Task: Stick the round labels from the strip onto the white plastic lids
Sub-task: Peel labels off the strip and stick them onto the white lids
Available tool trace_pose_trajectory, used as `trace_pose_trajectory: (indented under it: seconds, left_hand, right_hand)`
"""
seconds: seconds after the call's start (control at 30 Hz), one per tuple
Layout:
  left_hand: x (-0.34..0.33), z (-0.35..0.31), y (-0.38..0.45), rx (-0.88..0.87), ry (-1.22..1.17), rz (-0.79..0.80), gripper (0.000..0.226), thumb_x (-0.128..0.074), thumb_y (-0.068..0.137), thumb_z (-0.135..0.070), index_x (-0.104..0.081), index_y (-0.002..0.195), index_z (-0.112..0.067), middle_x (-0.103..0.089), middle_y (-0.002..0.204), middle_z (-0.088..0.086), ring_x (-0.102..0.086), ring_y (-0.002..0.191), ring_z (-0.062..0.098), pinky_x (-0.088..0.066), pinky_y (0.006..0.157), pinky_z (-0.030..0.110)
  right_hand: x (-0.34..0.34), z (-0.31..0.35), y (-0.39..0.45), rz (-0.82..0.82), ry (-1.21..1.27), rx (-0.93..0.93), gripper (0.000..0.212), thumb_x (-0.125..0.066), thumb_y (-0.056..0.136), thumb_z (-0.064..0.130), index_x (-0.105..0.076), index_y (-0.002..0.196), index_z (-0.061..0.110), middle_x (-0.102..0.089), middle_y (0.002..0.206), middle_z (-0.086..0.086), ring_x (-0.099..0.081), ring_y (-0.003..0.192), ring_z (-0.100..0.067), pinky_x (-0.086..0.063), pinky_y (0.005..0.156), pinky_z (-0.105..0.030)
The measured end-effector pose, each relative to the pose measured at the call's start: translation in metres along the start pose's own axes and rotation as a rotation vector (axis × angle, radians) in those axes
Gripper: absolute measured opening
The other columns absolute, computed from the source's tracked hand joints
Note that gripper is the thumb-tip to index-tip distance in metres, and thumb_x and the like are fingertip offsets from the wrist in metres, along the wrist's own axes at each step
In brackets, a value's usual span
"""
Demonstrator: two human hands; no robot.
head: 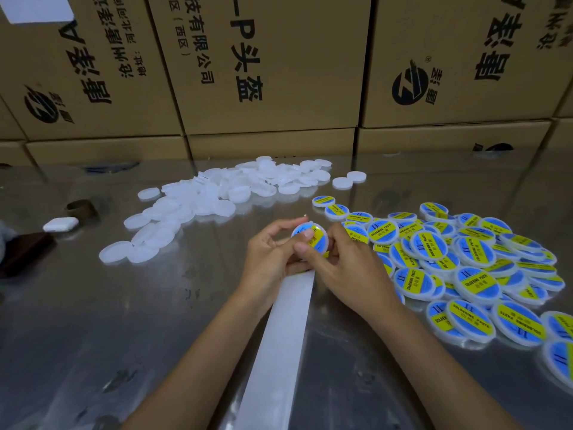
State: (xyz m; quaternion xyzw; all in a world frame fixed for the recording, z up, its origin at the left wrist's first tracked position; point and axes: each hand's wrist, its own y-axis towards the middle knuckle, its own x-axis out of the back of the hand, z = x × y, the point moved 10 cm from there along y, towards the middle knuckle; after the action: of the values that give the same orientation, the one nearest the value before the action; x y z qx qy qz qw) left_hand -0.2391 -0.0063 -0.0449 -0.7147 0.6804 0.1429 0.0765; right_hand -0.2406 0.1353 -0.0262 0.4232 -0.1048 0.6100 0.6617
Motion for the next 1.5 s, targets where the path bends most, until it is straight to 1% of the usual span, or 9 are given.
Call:
trace_pose_trajectory:
  seconds: [0.23, 0.47, 0.6, 0.73, 0.97, 1.17, 1.27, 1.33, 1.5]
  left_hand:
    - [-0.005, 0.008, 0.000, 0.108, -0.057, 0.020, 0.027, -0.063, 0.095, -0.031, -0.075, 0.108, -0.010, -0.075, 0.102, 0.019, -0.075, 0.090, 0.032, -0.064, 0.071, 0.040]
    - [-0.027, 0.008, -0.005, 0.087, -0.018, 0.241, 0.036, -0.054, 0.099, 0.002, -0.061, 0.133, -0.007, -0.073, 0.116, 0.015, -0.073, 0.103, 0.027, -0.060, 0.078, 0.032]
    - [-0.028, 0.006, -0.005, 0.059, 0.026, 0.240, 0.038, -0.062, 0.091, 0.009, -0.064, 0.126, -0.006, -0.074, 0.112, 0.017, -0.073, 0.098, 0.028, -0.061, 0.077, 0.032]
    - [-0.015, 0.005, -0.003, 0.026, 0.036, 0.119, 0.029, -0.074, 0.085, 0.003, -0.063, 0.112, -0.002, -0.075, 0.100, 0.019, -0.075, 0.085, 0.029, -0.061, 0.069, 0.035]
    - [0.004, 0.007, 0.002, -0.020, 0.048, -0.053, 0.020, -0.071, 0.090, -0.008, -0.052, 0.092, -0.007, -0.076, 0.091, 0.020, -0.073, 0.073, 0.029, -0.058, 0.054, 0.032]
    - [0.014, 0.013, 0.006, 0.023, 0.098, -0.129, 0.011, -0.066, 0.096, -0.021, -0.062, 0.093, -0.011, -0.073, 0.089, 0.014, -0.064, 0.070, 0.027, -0.057, 0.056, 0.032]
    - [0.008, 0.013, 0.007, 0.034, 0.085, -0.061, 0.017, -0.057, 0.101, -0.020, -0.068, 0.110, -0.011, -0.076, 0.101, 0.008, -0.074, 0.084, 0.024, -0.062, 0.063, 0.038]
    - [0.007, 0.010, 0.007, 0.028, 0.083, -0.039, 0.020, -0.055, 0.102, -0.020, -0.067, 0.116, -0.013, -0.077, 0.106, 0.006, -0.075, 0.093, 0.023, -0.063, 0.065, 0.038]
    - [0.018, 0.005, 0.014, -0.011, 0.074, -0.067, 0.020, -0.052, 0.103, -0.012, -0.067, 0.115, -0.009, -0.076, 0.107, 0.009, -0.073, 0.099, 0.025, -0.062, 0.080, 0.037]
  right_hand:
    - [0.012, 0.008, 0.001, -0.112, -0.118, 0.048, 0.061, -0.042, 0.075, 0.087, -0.033, 0.066, 0.027, -0.042, 0.053, 0.006, -0.045, 0.055, -0.013, -0.027, 0.047, -0.030]
    - [0.025, -0.007, 0.005, -0.181, -0.076, -0.024, 0.056, -0.047, 0.097, 0.054, -0.032, 0.056, 0.019, -0.037, 0.047, 0.000, -0.041, 0.054, -0.027, -0.026, 0.052, -0.033]
    - [0.025, -0.009, 0.005, -0.171, -0.045, -0.025, 0.053, -0.046, 0.101, 0.043, -0.033, 0.053, 0.027, -0.038, 0.046, 0.005, -0.041, 0.054, -0.024, -0.028, 0.055, -0.033]
    - [0.013, -0.004, 0.004, -0.079, 0.059, -0.008, 0.044, -0.036, 0.102, 0.048, -0.063, 0.080, 0.021, -0.061, 0.065, -0.001, -0.057, 0.071, -0.029, -0.044, 0.063, -0.040]
    - [0.000, 0.004, 0.000, -0.004, 0.033, 0.018, 0.030, -0.052, 0.088, 0.062, -0.054, 0.104, 0.037, -0.058, 0.066, 0.019, -0.057, 0.068, -0.002, -0.046, 0.060, -0.029]
    - [0.002, 0.015, -0.001, 0.001, -0.064, 0.107, 0.046, -0.064, 0.070, 0.063, -0.051, 0.110, 0.044, -0.054, 0.083, 0.037, -0.054, 0.068, 0.004, -0.038, 0.052, -0.025]
    - [0.024, 0.005, 0.003, -0.153, -0.072, 0.043, 0.040, -0.067, 0.074, 0.058, -0.058, 0.108, 0.039, -0.061, 0.094, 0.024, -0.056, 0.092, -0.002, -0.048, 0.066, -0.029]
    - [0.040, -0.016, 0.006, -0.230, -0.154, -0.073, 0.047, -0.070, 0.077, 0.052, -0.062, 0.117, 0.030, -0.063, 0.112, 0.008, -0.049, 0.112, -0.018, -0.046, 0.081, -0.036]
    - [0.053, -0.058, 0.007, -0.160, -0.374, -0.289, 0.072, -0.069, 0.082, 0.030, -0.042, 0.145, 0.010, -0.044, 0.144, -0.010, -0.029, 0.134, -0.032, -0.029, 0.106, -0.046]
